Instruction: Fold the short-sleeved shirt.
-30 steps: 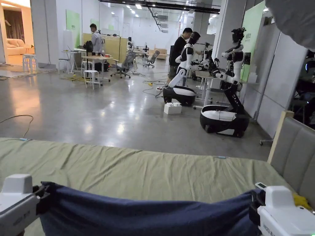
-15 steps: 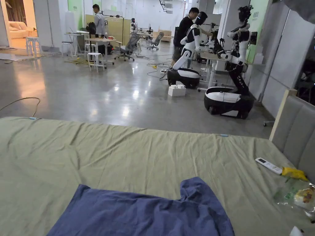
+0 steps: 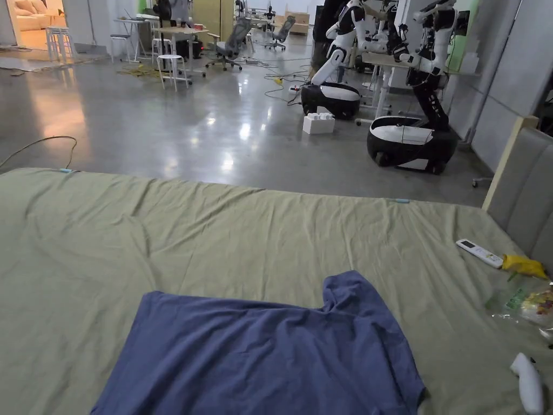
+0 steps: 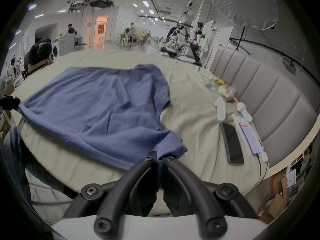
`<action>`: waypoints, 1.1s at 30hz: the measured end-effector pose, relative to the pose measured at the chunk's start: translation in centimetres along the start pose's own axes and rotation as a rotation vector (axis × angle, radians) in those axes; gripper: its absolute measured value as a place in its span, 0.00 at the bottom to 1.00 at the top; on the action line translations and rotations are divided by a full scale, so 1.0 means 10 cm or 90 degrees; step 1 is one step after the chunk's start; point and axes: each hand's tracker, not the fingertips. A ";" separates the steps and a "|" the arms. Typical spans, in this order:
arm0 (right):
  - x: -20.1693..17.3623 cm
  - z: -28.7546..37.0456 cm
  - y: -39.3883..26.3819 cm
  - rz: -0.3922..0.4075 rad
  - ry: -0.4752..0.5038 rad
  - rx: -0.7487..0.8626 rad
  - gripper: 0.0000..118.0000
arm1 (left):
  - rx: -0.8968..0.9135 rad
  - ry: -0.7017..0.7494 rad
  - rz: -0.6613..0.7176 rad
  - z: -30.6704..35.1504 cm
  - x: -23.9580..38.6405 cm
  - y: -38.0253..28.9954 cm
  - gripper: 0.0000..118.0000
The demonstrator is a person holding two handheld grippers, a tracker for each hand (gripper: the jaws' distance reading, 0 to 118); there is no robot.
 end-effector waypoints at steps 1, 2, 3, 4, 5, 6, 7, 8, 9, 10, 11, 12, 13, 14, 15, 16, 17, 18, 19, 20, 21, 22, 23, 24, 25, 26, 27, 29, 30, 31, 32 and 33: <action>-0.02 -0.04 -0.06 0.002 0.000 -0.009 0.04 | -0.015 -0.001 0.002 -0.04 -0.01 -0.02 0.03; -0.04 -0.08 -0.10 0.004 0.004 -0.022 0.04 | -0.020 -0.002 0.003 -0.08 -0.01 -0.04 0.03; -0.06 -0.13 -0.13 0.004 0.004 -0.030 0.04 | -0.032 -0.002 0.004 -0.13 -0.03 -0.08 0.03; -0.07 -0.17 -0.16 0.004 0.006 -0.039 0.04 | -0.040 -0.001 0.004 -0.17 -0.03 -0.10 0.03; -0.09 -0.20 -0.19 0.006 0.006 -0.045 0.05 | -0.044 -0.002 0.004 -0.20 -0.03 -0.12 0.04; -0.10 -0.22 -0.19 0.008 0.006 -0.052 0.05 | -0.050 -0.003 0.007 -0.22 -0.03 -0.12 0.04; -0.11 -0.23 -0.19 0.011 0.006 -0.053 0.06 | -0.056 -0.001 0.010 -0.21 -0.01 -0.13 0.04; -0.12 -0.23 -0.18 0.015 0.005 -0.054 0.06 | -0.057 0.000 0.011 -0.21 -0.01 -0.12 0.04; -0.13 -0.20 -0.15 0.019 0.004 -0.053 0.14 | -0.058 0.001 0.010 -0.20 0.00 -0.10 0.06; -0.13 -0.19 -0.12 0.024 0.000 -0.054 0.24 | -0.060 0.005 0.009 -0.18 0.01 -0.07 0.09; -0.13 -0.17 -0.08 0.027 -0.004 -0.056 0.34 | -0.064 0.014 0.005 -0.20 0.00 -0.06 0.15; -0.12 -0.13 -0.03 0.025 -0.004 -0.053 0.43 | -0.063 0.018 -0.001 -0.18 0.00 -0.02 0.26; -0.11 -0.07 0.03 0.017 -0.003 -0.039 0.48 | -0.057 0.019 -0.007 -0.16 0.02 0.02 0.35; -0.10 -0.03 0.09 0.003 0.005 -0.019 0.52 | -0.047 0.019 -0.010 -0.13 0.03 0.07 0.43; -0.09 0.01 0.15 -0.007 0.011 0.004 0.57 | -0.025 0.018 -0.013 -0.15 0.00 0.12 0.49; -0.10 0.04 0.23 -0.015 0.010 0.022 0.63 | 0.001 0.011 -0.017 -0.12 0.02 0.19 0.49; -0.11 0.08 0.32 -0.018 0.008 0.042 0.68 | 0.020 0.007 -0.019 -0.09 0.05 0.28 0.49; -0.12 0.12 0.41 -0.026 0.007 0.070 0.70 | 0.035 0.009 -0.021 -0.07 0.10 0.37 0.49; -0.13 0.15 0.49 -0.039 0.009 0.102 0.70 | 0.055 0.009 -0.024 -0.04 0.17 0.46 0.49; -0.14 0.18 0.58 -0.049 0.011 0.130 0.70 | 0.079 0.003 -0.027 -0.01 0.22 0.54 0.49; -0.16 0.20 0.67 -0.060 0.015 0.166 0.70 | 0.109 -0.005 -0.026 0.01 0.28 0.63 0.49; -0.19 0.21 0.76 -0.071 0.011 0.197 0.70 | 0.137 -0.007 -0.024 0.03 0.33 0.72 0.49; -0.22 0.22 0.84 -0.080 0.006 0.220 0.70 | 0.163 -0.005 -0.023 0.08 0.44 0.79 0.49; -0.25 0.24 0.91 -0.089 0.000 0.249 0.68 | 0.188 0.000 -0.023 0.10 0.51 0.87 0.49; -0.29 0.24 0.99 -0.102 -0.007 0.277 0.63 | 0.212 0.008 -0.023 0.12 0.59 0.94 0.48; -0.31 0.25 1.04 -0.114 -0.010 0.302 0.54 | 0.234 0.015 -0.021 0.13 0.65 0.99 0.48; -0.34 0.26 1.09 -0.129 -0.011 0.322 0.37 | 0.260 0.015 -0.015 0.17 0.73 1.03 0.47; -0.39 0.28 1.19 -0.149 -0.027 0.363 0.11 | 0.307 0.010 0.002 0.24 0.84 1.10 0.38; -0.41 0.28 1.23 -0.158 -0.028 0.373 0.09 | 0.325 0.007 0.005 0.27 0.90 1.12 0.24; -0.43 0.29 1.25 -0.163 -0.022 0.384 0.07 | 0.339 0.007 0.005 0.27 0.91 1.13 0.14; -0.43 0.31 1.28 -0.161 -0.008 0.405 0.06 | 0.351 0.009 0.002 0.29 0.96 1.13 0.12; -0.44 0.29 1.30 -0.172 0.004 0.402 0.05 | 0.365 0.011 0.001 0.31 1.01 1.15 0.12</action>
